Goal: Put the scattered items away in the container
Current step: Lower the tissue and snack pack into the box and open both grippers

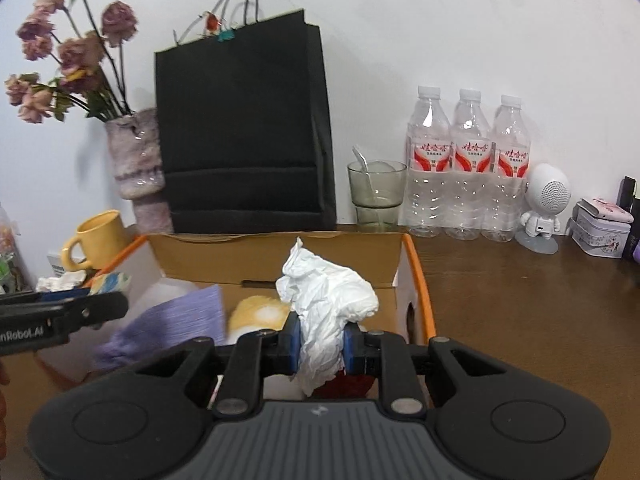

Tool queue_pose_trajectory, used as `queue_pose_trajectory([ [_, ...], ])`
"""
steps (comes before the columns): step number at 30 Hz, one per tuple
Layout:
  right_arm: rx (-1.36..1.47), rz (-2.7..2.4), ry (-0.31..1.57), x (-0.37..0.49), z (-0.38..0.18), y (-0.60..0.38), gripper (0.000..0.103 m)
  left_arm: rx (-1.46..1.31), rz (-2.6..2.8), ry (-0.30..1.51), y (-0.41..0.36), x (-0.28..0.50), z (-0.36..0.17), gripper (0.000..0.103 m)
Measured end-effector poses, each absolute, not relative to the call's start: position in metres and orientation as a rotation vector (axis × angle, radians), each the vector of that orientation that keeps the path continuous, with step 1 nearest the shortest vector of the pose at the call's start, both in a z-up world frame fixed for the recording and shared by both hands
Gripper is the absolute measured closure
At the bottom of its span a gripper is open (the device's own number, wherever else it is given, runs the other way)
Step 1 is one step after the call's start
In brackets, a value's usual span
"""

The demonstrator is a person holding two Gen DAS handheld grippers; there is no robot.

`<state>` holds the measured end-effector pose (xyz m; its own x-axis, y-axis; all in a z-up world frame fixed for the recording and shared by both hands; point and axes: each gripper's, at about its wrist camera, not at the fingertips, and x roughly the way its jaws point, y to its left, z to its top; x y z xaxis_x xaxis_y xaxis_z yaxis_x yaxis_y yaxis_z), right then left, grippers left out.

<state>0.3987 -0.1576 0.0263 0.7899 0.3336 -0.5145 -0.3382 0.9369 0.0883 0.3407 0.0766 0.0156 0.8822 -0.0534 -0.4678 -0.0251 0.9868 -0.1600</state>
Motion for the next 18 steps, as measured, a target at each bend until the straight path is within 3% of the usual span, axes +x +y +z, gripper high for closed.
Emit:
queue_pose_trajectory([
  [5, -0.032, 0.369, 0.570, 0.416, 0.020, -0.155, 0.083, -0.145, -0.016, 0.508, 0.078, 0.355, 0.010, 0.049],
  [7, -0.042, 0.371, 0.573, 0.418, 0.018, -0.153, 0.079, -0.137, -0.012, 0.519, 0.077, 0.360, 0.008, 0.044],
  [8, -0.046, 0.371, 0.575, 0.419, 0.018, -0.151, 0.075, -0.131, -0.009, 0.525, 0.076, 0.361, 0.007, 0.032],
  [9, -0.045, 0.369, 0.575, 0.420, 0.018, -0.151, 0.058, -0.126, -0.006, 0.530, 0.076, 0.362, 0.007, 0.014],
  [10, -0.037, 0.365, 0.576, 0.421, 0.018, -0.152, 0.046, -0.118, 0.002, 0.529, 0.075, 0.362, 0.007, 0.008],
  [11, -0.028, 0.362, 0.575, 0.421, 0.019, -0.152, 0.020, -0.109, 0.011, 0.519, 0.073, 0.361, 0.008, 0.000],
  [12, -0.023, 0.361, 0.568, 0.421, 0.020, -0.153, 0.005, -0.097, 0.016, 0.511, 0.072, 0.360, 0.010, 0.000],
  [18, -0.031, 0.358, 0.550, 0.414, 0.028, -0.151, 0.002, -0.044, 0.040, 0.521, 0.063, 0.358, 0.011, 0.000],
])
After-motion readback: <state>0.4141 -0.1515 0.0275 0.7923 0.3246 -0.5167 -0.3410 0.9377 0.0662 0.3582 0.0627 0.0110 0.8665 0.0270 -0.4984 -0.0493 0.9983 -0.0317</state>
